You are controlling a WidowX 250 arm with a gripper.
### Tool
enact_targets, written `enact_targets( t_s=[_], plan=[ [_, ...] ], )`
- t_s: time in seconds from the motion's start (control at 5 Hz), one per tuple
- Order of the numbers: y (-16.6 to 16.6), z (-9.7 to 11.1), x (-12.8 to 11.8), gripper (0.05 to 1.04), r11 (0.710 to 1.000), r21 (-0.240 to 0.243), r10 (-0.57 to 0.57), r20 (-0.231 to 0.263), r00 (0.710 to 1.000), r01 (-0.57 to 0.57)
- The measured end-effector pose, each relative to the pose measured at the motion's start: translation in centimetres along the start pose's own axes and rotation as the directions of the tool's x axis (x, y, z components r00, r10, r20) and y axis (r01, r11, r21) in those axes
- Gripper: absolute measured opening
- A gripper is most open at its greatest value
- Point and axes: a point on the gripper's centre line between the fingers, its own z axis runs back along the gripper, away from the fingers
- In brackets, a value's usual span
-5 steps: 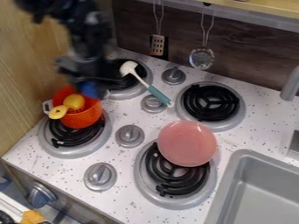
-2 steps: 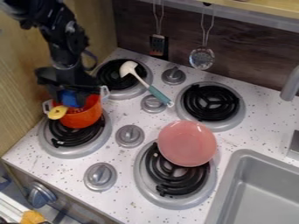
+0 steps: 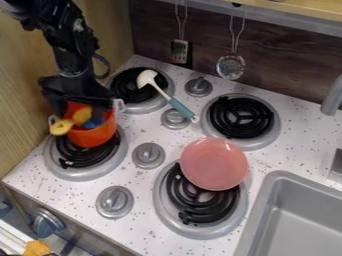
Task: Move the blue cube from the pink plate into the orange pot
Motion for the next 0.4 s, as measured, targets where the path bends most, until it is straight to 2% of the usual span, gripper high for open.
enact_targets(
  t_s=[0.2,0.4],
  plan=[
    [-0.5,0.8,0.4,0.999,1.000,-0.021,-0.019,0.009,1.000,0.020],
    [-1.9,2.3,0.7,0.999,0.983,-0.132,-0.126,0.029,0.992,0.129]
  ],
)
